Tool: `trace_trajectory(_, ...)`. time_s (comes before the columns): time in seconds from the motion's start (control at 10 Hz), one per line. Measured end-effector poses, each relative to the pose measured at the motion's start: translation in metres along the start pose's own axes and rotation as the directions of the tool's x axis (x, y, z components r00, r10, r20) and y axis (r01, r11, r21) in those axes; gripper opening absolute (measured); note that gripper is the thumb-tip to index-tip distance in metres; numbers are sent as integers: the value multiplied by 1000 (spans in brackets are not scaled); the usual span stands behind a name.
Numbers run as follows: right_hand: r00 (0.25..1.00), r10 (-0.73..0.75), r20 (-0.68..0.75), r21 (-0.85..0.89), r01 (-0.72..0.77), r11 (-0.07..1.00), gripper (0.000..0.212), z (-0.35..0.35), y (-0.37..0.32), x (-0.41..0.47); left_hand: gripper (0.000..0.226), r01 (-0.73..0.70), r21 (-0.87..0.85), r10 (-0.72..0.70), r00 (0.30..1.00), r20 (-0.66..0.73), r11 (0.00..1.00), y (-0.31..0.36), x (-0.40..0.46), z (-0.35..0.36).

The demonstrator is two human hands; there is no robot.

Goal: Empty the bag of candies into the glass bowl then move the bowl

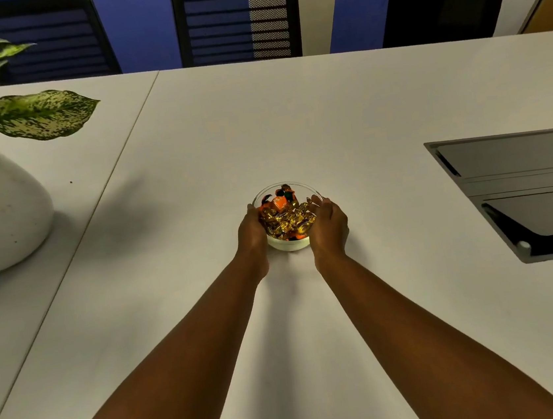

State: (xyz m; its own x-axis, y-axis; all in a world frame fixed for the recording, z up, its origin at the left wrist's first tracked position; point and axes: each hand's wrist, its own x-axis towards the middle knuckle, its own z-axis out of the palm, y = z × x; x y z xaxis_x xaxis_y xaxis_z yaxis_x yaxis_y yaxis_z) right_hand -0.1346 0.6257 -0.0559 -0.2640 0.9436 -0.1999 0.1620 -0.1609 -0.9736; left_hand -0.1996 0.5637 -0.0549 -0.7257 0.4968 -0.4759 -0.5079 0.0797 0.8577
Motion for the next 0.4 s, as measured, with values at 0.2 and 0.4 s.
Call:
trace_trajectory(0.2, 994, 57, 96, -5, -57, 998, 41, -2, -2, 5, 53, 41, 81, -42, 999, 12, 996, 4, 2, -3)
trace_trajectory(0.4, 946, 202, 254, -107, -180, 978, 48, -17, -14, 8, 56, -17, 228, 36, 996, -80, 973, 13, -7, -11)
